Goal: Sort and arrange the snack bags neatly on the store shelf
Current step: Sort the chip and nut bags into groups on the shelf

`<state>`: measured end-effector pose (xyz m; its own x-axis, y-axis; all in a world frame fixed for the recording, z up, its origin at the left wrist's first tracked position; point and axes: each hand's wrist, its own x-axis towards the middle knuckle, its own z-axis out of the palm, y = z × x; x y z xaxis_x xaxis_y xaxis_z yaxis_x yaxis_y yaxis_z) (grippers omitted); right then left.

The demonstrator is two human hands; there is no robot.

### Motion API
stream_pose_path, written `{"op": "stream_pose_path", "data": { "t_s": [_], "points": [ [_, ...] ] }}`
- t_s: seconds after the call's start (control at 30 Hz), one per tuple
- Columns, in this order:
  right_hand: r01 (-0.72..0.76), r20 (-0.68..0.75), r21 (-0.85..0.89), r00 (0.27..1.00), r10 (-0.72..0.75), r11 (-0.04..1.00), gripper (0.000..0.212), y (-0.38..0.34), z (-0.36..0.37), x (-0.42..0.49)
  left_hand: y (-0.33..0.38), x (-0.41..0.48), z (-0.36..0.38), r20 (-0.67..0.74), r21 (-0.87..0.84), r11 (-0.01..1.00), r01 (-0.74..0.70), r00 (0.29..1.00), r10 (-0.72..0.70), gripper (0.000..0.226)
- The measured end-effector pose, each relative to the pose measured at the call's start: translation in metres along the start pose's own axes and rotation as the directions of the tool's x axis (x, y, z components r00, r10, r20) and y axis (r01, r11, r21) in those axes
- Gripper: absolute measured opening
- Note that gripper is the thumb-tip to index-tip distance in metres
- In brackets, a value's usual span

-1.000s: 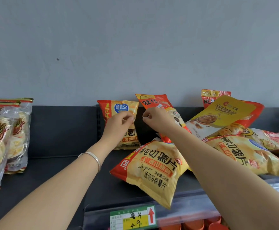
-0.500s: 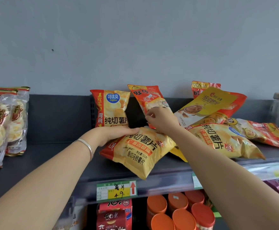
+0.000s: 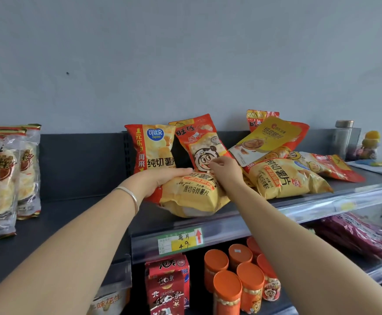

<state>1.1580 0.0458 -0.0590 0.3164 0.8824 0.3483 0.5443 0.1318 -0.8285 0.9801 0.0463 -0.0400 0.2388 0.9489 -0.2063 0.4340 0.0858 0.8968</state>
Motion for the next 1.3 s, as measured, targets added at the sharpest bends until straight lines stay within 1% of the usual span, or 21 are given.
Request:
{"op": "stream_pose_path", "data": {
  "t_s": [0.07, 0.13, 0.2, 0.27, 0.33, 0.4, 0.47, 0.5, 0.53, 0.57, 0.6, 0.67, 0.73, 0.83, 0.93, 0.97, 1.07, 1.3],
  "points": [
    [-0.034, -0.023, -0.042, 0.999, 0.033, 0.999, 0.031, 0.003, 0.001, -0.007, -0.006, -0.006, -0.004, -0.013, -0.018, 1.0, -0.006, 1.0, 0.006, 0.04],
    [-0.056, -0.057, -0.12, 0.997, 0.05, 0.991, 0.034, 0.003, 0.003, -0.014, -0.012, -0.01, -0.007, -0.037, -0.032, 0.999, -0.026, 0.999, 0.025, 0.044],
    [-0.089, -0.093, -0.154, 0.993, 0.076, 0.984, 0.037, -0.001, 0.005, -0.021, -0.016, -0.014, -0.011, -0.049, -0.063, 0.995, -0.073, 0.996, 0.07, 0.046],
    [-0.098, -0.12, -0.176, 0.99, 0.078, 0.98, 0.042, -0.009, 0.006, -0.026, -0.022, -0.018, -0.016, -0.072, -0.095, 0.985, -0.146, 0.988, 0.139, 0.04],
    [-0.104, -0.136, -0.155, 0.987, 0.083, 0.982, 0.05, -0.018, 0.007, -0.031, -0.027, -0.024, -0.022, -0.106, -0.114, 0.968, -0.225, 0.971, 0.213, 0.037],
    [-0.101, -0.139, -0.053, 0.986, 0.093, 0.994, 0.059, -0.029, 0.014, -0.036, -0.034, -0.03, -0.028, -0.155, -0.129, 0.945, -0.302, 0.947, 0.282, 0.042],
    [-0.119, -0.09, 0.145, 0.987, 0.133, 0.982, 0.068, -0.038, 0.022, -0.039, -0.04, -0.033, -0.032, -0.239, -0.149, 0.915, -0.375, 0.911, 0.335, 0.046],
    [-0.135, -0.043, 0.25, 0.988, 0.15, 0.959, 0.067, -0.041, 0.026, -0.04, -0.042, -0.034, -0.033, -0.295, -0.155, 0.899, -0.409, 0.888, 0.353, 0.046],
    [-0.155, 0.015, 0.318, 0.987, 0.159, 0.935, 0.06, -0.043, 0.03, -0.04, -0.044, -0.034, -0.033, -0.353, -0.16, 0.885, -0.438, 0.862, 0.363, 0.048],
    [-0.176, 0.088, 0.338, 0.984, 0.155, 0.925, 0.05, -0.046, 0.033, -0.044, -0.045, -0.034, -0.032, -0.406, -0.157, 0.871, -0.466, 0.835, 0.373, 0.053],
    [-0.188, 0.168, 0.335, 0.976, 0.138, 0.923, 0.046, -0.048, 0.035, -0.045, -0.046, -0.032, -0.031, -0.45, -0.142, 0.858, -0.494, 0.804, 0.388, 0.059],
    [-0.171, 0.279, 0.321, 0.957, 0.08, 0.932, 0.047, -0.046, 0.04, -0.044, -0.047, -0.031, -0.027, -0.509, -0.076, 0.839, -0.539, 0.744, 0.432, 0.067],
    [-0.137, 0.341, 0.323, 0.94, 0.02, 0.937, 0.05, -0.046, 0.043, -0.042, -0.05, -0.027, -0.024, -0.543, -0.001, 0.828, -0.561, 0.696, 0.47, 0.069],
    [-0.09, 0.386, 0.319, 0.921, -0.043, 0.943, 0.047, -0.041, 0.049, -0.034, -0.058, -0.014, -0.019, -0.606, 0.031, 0.827, -0.561, 0.648, 0.462, 0.069],
    [-0.011, 0.347, 0.277, 0.933, -0.09, 0.961, 0.055, -0.034, 0.066, -0.024, -0.066, 0.002, -0.015, -0.645, -0.014, 0.851, -0.525, 0.655, 0.394, 0.075],
    [0.009, 0.331, 0.272, 0.938, -0.102, 0.962, 0.055, -0.033, 0.072, -0.02, -0.067, 0.007, -0.013, -0.646, 0.002, 0.864, -0.503, 0.659, 0.385, 0.08],
    [0.052, 0.285, 0.252, 0.95, -0.125, 0.966, 0.054, -0.027, 0.087, -0.009, -0.068, 0.019, -0.011, -0.646, 0.122, 0.9, -0.418, 0.655, 0.391, 0.093],
    [0.093, 0.234, 0.248, 0.96, -0.153, 0.964, 0.052, -0.016, 0.108, 0.006, -0.071, 0.036, -0.013, -0.679, 0.251, 0.924, -0.288, 0.628, 0.38, 0.098]
  ]
}}
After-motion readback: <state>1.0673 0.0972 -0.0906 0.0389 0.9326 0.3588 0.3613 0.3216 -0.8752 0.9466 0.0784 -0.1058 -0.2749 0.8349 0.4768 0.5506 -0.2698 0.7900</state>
